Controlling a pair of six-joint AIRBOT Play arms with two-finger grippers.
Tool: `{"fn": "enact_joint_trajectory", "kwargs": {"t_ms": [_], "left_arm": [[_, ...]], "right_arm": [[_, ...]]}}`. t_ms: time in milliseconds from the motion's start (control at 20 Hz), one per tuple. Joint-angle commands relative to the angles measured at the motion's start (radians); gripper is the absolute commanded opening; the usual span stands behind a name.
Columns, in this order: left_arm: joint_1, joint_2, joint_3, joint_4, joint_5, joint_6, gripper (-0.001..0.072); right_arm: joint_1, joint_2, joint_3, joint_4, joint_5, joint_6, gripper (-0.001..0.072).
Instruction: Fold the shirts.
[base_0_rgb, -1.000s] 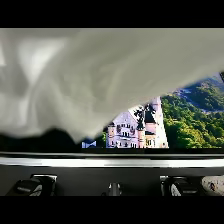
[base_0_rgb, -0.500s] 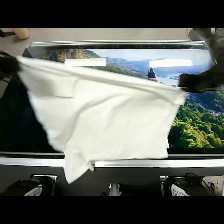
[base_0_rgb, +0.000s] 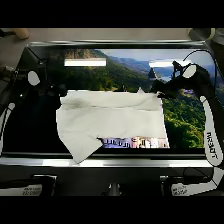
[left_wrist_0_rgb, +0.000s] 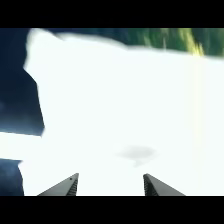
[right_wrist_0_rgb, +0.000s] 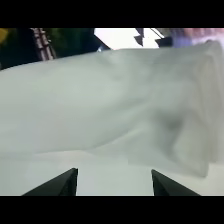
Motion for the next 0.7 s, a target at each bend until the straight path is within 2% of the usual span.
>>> {"fn": "enact_joint_trajectory", "kwargs": {"t_ms": [0, 50, 150, 300, 450, 650], "left_arm": [[0.092, -0.001, -0.016, -0.098, -0.187, 0.152, 0.0487], [0.146, 0.026, -0.050, -0.115, -0.237, 0.177, 0.0451], [0.261, 0.102, -0.198, -0.244, -0.258, 0.248, 0.0451], [0.378, 0.222, -0.509, -0.345, -0.181, 0.314, 0.0454], [0.418, 0.264, -0.697, -0.410, -0.072, 0.365, 0.0457], [0.370, 0.239, -0.755, -0.472, 0.053, 0.378, 0.0457]], "right_arm": [[-0.079, 0.035, 0.028, -0.032, 0.106, -0.098, 0.0493], [-0.132, 0.048, 0.026, -0.056, 0.176, -0.086, 0.0487], [-0.230, 0.054, -0.014, -0.052, 0.268, -0.094, 0.0483], [-0.305, 0.069, -0.155, -0.048, 0.329, -0.134, 0.0425], [-0.306, 0.085, -0.268, -0.043, 0.326, -0.189, 0.0427], [-0.306, 0.085, -0.307, -0.054, 0.322, -0.216, 0.0435]]}}
